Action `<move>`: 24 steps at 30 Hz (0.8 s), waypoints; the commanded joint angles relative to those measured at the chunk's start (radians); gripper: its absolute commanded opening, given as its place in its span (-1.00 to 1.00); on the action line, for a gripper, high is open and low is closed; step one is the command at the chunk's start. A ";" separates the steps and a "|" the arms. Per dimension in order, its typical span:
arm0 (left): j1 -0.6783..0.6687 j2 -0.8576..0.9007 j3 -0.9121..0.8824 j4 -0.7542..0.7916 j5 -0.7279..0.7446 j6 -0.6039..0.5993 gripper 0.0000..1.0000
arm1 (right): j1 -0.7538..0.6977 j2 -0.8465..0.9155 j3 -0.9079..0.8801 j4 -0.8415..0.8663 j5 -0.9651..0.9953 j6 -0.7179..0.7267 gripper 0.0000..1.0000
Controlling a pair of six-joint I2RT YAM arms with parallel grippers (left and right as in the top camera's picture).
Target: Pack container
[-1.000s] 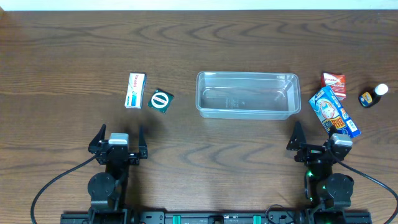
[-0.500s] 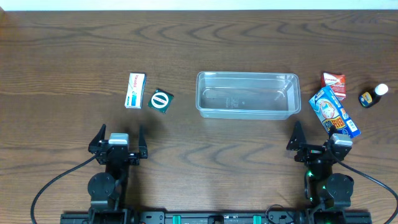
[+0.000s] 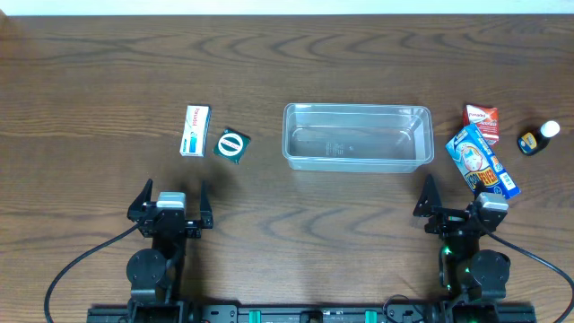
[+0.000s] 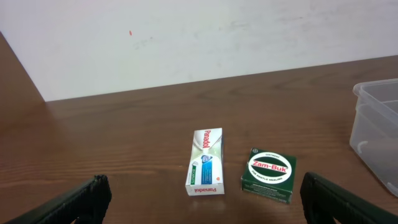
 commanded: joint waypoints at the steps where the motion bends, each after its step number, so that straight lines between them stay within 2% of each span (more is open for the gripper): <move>1: 0.005 -0.006 -0.015 -0.040 -0.027 0.016 0.96 | 0.010 -0.004 -0.002 0.005 -0.003 -0.007 0.99; 5: 0.005 -0.006 -0.015 -0.040 -0.027 0.016 0.96 | 0.010 -0.004 -0.002 0.053 -0.026 0.002 0.99; 9: 0.005 -0.006 -0.015 -0.040 -0.027 0.016 0.96 | 0.010 -0.004 0.010 0.173 -0.151 -0.007 0.98; 15: 0.005 -0.006 -0.015 -0.040 -0.027 0.016 0.96 | -0.003 0.058 0.197 0.136 -0.150 -0.013 0.98; 20: 0.005 -0.006 -0.015 -0.040 -0.027 0.016 0.96 | -0.044 0.291 0.475 -0.011 -0.151 -0.117 0.98; 24: 0.005 -0.006 -0.015 -0.040 -0.027 0.016 0.96 | -0.100 0.537 0.745 -0.250 -0.181 -0.225 0.98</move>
